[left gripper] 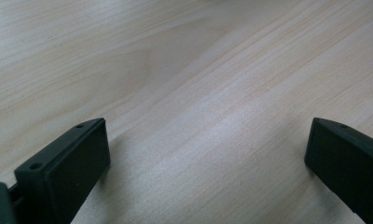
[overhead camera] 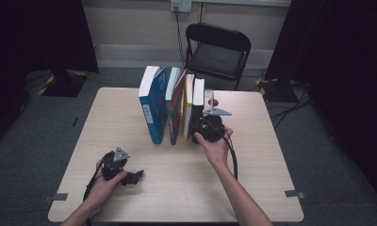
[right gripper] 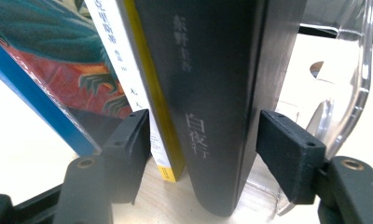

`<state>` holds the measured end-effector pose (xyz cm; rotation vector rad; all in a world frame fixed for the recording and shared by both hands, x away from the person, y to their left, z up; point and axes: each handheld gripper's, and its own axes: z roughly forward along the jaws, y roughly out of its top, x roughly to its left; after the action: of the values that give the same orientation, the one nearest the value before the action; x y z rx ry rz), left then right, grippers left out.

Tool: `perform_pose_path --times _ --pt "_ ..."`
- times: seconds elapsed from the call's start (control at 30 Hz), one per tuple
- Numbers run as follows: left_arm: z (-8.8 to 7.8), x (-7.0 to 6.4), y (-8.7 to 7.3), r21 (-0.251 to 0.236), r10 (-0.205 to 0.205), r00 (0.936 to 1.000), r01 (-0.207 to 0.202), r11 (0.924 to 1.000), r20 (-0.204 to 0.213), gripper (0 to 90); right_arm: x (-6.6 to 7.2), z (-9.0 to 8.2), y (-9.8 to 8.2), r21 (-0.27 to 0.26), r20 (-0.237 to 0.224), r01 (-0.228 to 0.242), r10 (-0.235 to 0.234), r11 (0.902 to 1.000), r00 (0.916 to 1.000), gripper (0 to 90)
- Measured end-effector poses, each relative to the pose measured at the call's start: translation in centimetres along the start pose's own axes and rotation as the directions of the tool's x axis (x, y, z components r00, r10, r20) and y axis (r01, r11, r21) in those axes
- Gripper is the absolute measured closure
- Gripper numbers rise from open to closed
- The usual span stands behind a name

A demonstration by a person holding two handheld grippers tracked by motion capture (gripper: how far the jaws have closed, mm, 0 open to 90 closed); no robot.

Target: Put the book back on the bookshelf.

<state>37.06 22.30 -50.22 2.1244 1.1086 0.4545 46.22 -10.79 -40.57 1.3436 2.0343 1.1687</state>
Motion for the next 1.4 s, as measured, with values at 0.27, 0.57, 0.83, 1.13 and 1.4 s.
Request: perform_pose_path --times 0.27,0.57,0.83,1.13,1.4 --pt "0.1 0.0 0.1 -0.002 -0.011 0.9999 0.011 0.9999 -0.005 0.0 -1.2 -0.8 -0.6 0.008 -0.02 -0.014 0.015 0.9999 0.9997 28.4" --pt "0.1 -0.1 0.1 -0.004 -0.018 0.9998 0.018 0.9998 -0.007 0.0 -2.4 -2.4 -1.3 -0.013 -0.046 -0.015 0.014 0.9998 0.9988 18.8" --pt "0.1 0.0 0.1 -0.004 -0.016 0.9998 0.016 0.9999 -0.013 0.0 -3.6 -4.9 -2.7 -0.021 -0.069 -0.024 0.023 0.9995 0.9974 13.9" --pt "0.1 0.1 0.1 -0.001 -0.026 0.9994 0.026 0.9997 -0.022 0.0 -5.4 -7.9 -5.0 -0.008 -0.073 -0.052 0.052 0.9986 0.996 13.9" --pt "0.0 0.1 0.0 0.0 -0.031 0.9991 0.031 0.9995 -0.029 0.0 -7.1 -10.6 -7.4 0.011 -0.039 -0.061 0.061 0.9981 0.9973 14.0"
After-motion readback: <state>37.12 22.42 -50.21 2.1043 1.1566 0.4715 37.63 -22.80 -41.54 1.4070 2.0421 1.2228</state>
